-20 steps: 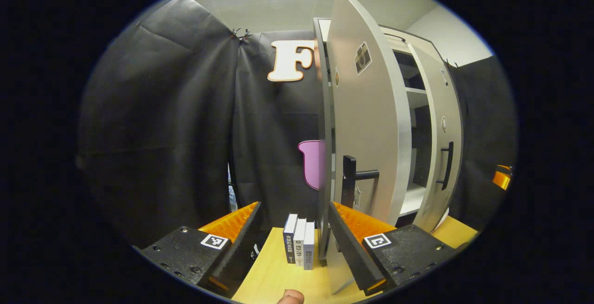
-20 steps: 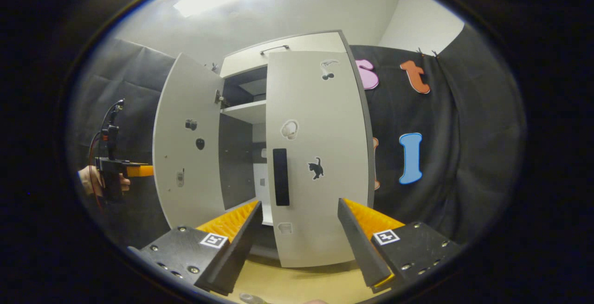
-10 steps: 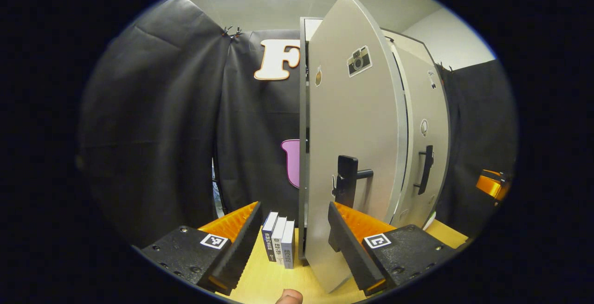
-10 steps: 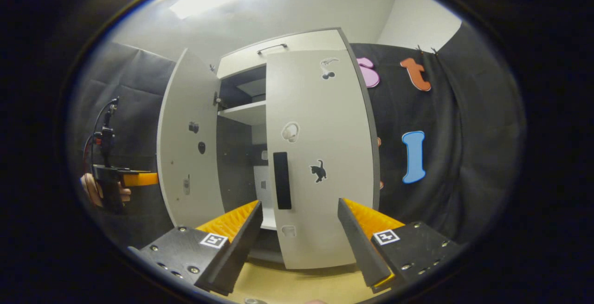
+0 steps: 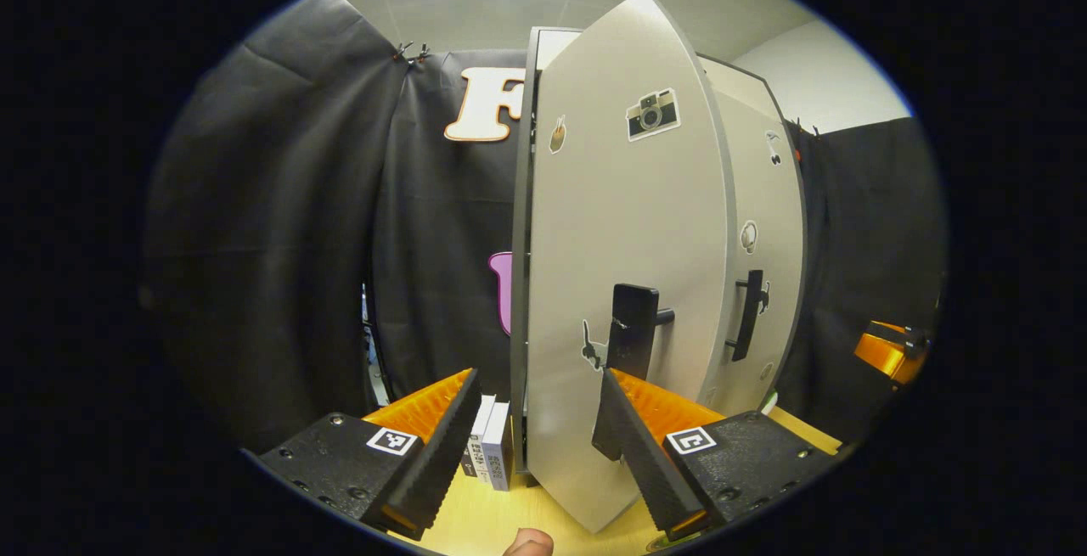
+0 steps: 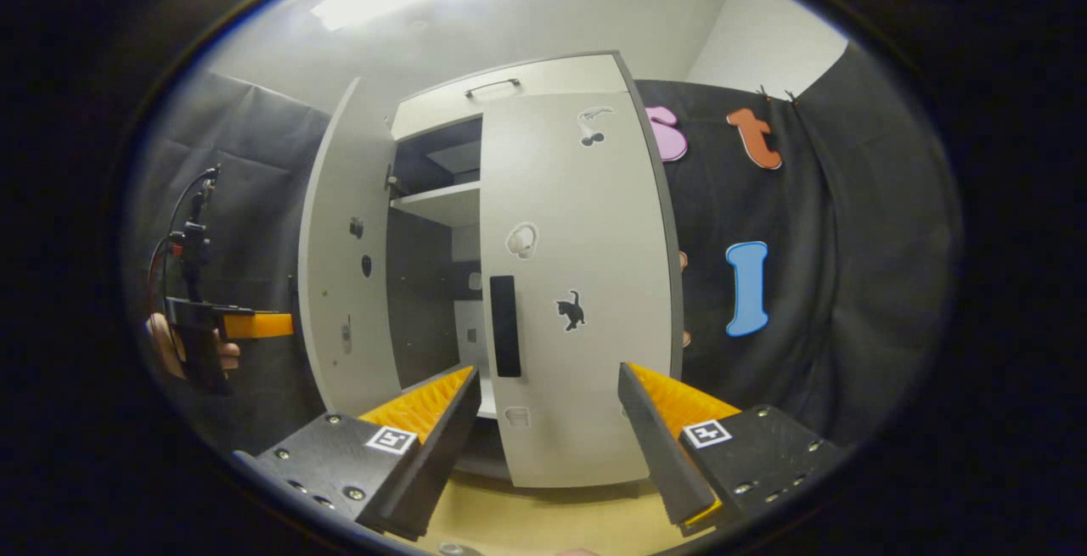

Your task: Grasp the bottle in the cabinet with the left hand and place it on the coaster, then close the right door with the right hand and the left door with the left hand.

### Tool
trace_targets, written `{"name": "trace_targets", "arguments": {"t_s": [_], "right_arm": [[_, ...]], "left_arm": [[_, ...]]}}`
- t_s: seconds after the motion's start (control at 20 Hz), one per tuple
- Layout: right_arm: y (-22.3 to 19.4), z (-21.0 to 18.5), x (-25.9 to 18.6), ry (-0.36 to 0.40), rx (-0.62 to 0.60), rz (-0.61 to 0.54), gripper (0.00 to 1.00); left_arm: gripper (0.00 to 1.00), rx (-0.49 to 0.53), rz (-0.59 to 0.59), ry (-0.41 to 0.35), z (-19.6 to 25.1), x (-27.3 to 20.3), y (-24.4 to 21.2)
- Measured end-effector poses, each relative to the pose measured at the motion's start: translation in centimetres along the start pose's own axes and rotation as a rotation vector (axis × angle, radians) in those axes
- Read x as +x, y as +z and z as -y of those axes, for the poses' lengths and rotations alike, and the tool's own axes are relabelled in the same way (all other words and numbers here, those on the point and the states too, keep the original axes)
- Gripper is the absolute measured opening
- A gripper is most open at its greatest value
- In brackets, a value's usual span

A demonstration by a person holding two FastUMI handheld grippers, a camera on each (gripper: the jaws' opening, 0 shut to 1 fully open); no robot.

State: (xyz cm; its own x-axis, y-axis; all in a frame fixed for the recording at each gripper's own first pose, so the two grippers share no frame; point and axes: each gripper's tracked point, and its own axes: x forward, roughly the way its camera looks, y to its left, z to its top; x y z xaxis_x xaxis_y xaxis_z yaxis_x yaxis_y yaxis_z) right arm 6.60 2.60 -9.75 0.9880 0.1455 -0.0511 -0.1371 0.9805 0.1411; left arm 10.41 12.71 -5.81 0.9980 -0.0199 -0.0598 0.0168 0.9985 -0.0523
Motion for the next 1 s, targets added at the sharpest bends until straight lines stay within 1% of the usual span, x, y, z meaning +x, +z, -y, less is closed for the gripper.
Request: {"name": "trace_targets", "arguments": {"t_s": [0.15, 0.2, 0.25, 0.35, 0.4, 0.45, 0.6, 0.65, 0.7, 0.75, 0.8, 0.85, 0.95, 1.0], "right_arm": [[0.3, 0.2, -0.2, -0.002, 0.001, 0.012, 0.98], [0.4, 0.4, -0.2, -0.004, 0.0, 0.016, 0.94], [0.4, 0.5, -0.4, -0.008, 0.0, 0.02, 0.98], [0.4, 0.7, -0.6, -0.019, 0.004, 0.019, 1.0], [0.5, 0.8, -0.6, -0.022, 0.005, 0.02, 0.98], [0.5, 0.9, -0.7, -0.025, 0.003, 0.02, 0.94], [0.4, 1.2, -0.8, -0.037, 0.001, 0.015, 0.94], [0.5, 1.3, -0.9, -0.039, 0.0, 0.013, 0.98], [0.6, 1.4, -1.1, -0.041, -0.002, 0.014, 0.98], [0.7, 1.6, -1.2, -0.043, -0.004, 0.016, 0.94], [1.0, 1.9, -1.3, -0.047, -0.004, 0.018, 0.98], [1.1, 2.0, -1.5, -0.048, -0.002, 0.021, 0.98], [1.3, 2.2, -1.9, -0.051, -0.002, 0.022, 0.98], [1.4, 2.3, -2.1, -0.052, -0.004, 0.024, 0.94]], "left_arm": [[0.91, -0.006, -0.008, -0.007, 0.6, 0.2, -0.3], [0.91, -0.009, -0.01, -0.011, 0.8, 0.4, -0.3], [0.91, -0.011, -0.011, -0.016, 1.2, 0.5, -0.4], [0.91, -0.013, -0.014, -0.026, 1.7, 0.8, -0.5], [0.89, -0.019, -0.013, -0.033, 2.0, 0.9, -0.6], [0.92, -0.028, -0.015, -0.041, 2.4, 1.1, -0.6], [0.92, -0.042, -0.029, -0.063, 3.6, 1.4, -1.1], [0.92, -0.04, -0.031, -0.062, 3.7, 1.4, -1.3], [0.92, -0.038, -0.033, -0.061, 3.9, 1.5, -1.4], [0.92, -0.038, -0.032, -0.064, 4.2, 1.3, -1.3], [0.89, -0.04, -0.032, -0.069, 4.1, 1.3, -1.3], [0.92, -0.039, -0.03, -0.07, 4.2, 1.3, -1.3], [0.92, -0.034, -0.035, -0.063, 4.1, 1.1, -1.3], [0.92, -0.034, -0.034, -0.06, 4.2, 1.1, -1.3]]}}
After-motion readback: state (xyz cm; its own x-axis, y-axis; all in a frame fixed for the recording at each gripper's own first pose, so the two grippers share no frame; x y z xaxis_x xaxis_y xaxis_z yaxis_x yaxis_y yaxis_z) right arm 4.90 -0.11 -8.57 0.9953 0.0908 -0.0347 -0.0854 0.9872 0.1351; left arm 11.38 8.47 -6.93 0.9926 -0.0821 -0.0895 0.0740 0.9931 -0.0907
